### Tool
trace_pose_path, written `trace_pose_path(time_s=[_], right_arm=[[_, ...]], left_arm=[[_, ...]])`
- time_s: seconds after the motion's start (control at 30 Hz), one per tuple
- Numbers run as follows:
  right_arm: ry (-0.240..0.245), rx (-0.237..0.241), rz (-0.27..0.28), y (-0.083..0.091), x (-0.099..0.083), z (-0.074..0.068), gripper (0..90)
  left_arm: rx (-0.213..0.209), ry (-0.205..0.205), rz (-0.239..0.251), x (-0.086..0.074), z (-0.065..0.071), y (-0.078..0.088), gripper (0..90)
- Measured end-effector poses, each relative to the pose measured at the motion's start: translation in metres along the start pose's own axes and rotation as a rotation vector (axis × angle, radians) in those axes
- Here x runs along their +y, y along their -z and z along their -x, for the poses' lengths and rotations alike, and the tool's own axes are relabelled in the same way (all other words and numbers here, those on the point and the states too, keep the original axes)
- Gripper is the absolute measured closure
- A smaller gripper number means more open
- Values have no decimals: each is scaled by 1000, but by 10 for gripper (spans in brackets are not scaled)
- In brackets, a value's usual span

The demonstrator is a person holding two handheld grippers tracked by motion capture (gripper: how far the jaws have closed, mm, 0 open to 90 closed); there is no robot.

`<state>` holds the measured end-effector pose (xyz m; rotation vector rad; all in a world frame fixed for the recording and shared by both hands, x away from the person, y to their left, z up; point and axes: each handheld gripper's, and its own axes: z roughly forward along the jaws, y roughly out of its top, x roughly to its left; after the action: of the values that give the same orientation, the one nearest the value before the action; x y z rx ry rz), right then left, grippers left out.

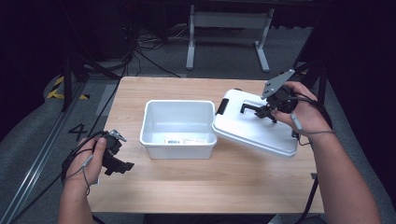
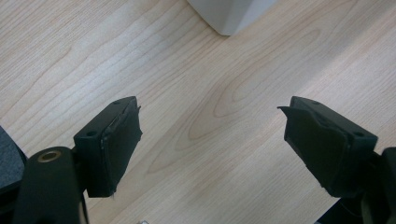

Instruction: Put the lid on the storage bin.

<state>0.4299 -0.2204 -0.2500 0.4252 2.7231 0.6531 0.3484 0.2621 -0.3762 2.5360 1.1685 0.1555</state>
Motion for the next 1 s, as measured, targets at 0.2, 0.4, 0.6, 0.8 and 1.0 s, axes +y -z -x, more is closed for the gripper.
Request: trace_pose_path(time_s=[0.2, 0.4, 0.6, 0.8, 1.0], right_arm=[[52, 3, 10, 2, 28, -3, 842], [94, 4, 11, -1, 55, -6, 842], [152, 5, -7, -1, 83, -13, 842], [173, 25, 24, -7, 102, -17, 842], [202, 64, 48, -23, 120, -22, 842]], left_arm=[[-3, 5, 4, -1, -1, 0, 192], [-1, 1, 11, -1, -2, 1, 192], [-7, 5, 12, 0, -3, 1, 192], [-6, 2, 13, 0, -4, 2, 192], [-14, 2, 12, 1, -5, 3, 191]])
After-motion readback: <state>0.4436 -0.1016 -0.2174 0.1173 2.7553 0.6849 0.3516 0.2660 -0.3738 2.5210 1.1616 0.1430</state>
